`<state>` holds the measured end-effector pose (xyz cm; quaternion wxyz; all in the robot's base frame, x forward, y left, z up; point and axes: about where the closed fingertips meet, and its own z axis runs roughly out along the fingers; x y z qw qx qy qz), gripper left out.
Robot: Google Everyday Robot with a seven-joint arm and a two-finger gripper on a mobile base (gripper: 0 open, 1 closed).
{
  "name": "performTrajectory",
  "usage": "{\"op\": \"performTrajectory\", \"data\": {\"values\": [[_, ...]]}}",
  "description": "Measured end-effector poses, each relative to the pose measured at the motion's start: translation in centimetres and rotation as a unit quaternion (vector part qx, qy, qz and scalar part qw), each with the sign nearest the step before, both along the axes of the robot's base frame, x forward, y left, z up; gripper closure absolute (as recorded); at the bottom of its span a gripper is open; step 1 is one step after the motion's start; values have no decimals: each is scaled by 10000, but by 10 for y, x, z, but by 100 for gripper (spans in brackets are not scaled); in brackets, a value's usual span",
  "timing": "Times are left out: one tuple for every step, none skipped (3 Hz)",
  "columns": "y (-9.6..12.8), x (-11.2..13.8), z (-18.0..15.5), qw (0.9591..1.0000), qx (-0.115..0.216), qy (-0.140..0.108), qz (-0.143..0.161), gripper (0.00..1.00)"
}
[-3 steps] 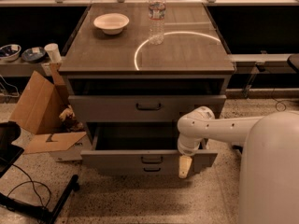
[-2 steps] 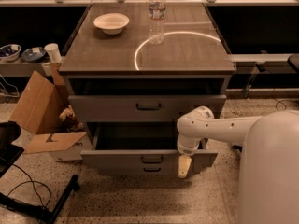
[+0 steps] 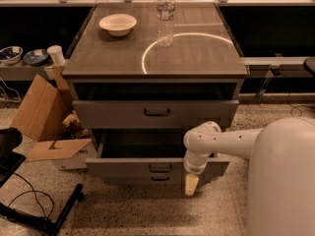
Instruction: Open middle drawer
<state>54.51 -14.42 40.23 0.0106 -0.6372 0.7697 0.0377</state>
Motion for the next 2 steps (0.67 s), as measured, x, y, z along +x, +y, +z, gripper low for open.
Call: {"op": "performTrajectory", "data": {"values": [[0,-33,5,9998,-26,199,-75,49],[-8,-74,43,9991,-288,205,-243,73]]}}
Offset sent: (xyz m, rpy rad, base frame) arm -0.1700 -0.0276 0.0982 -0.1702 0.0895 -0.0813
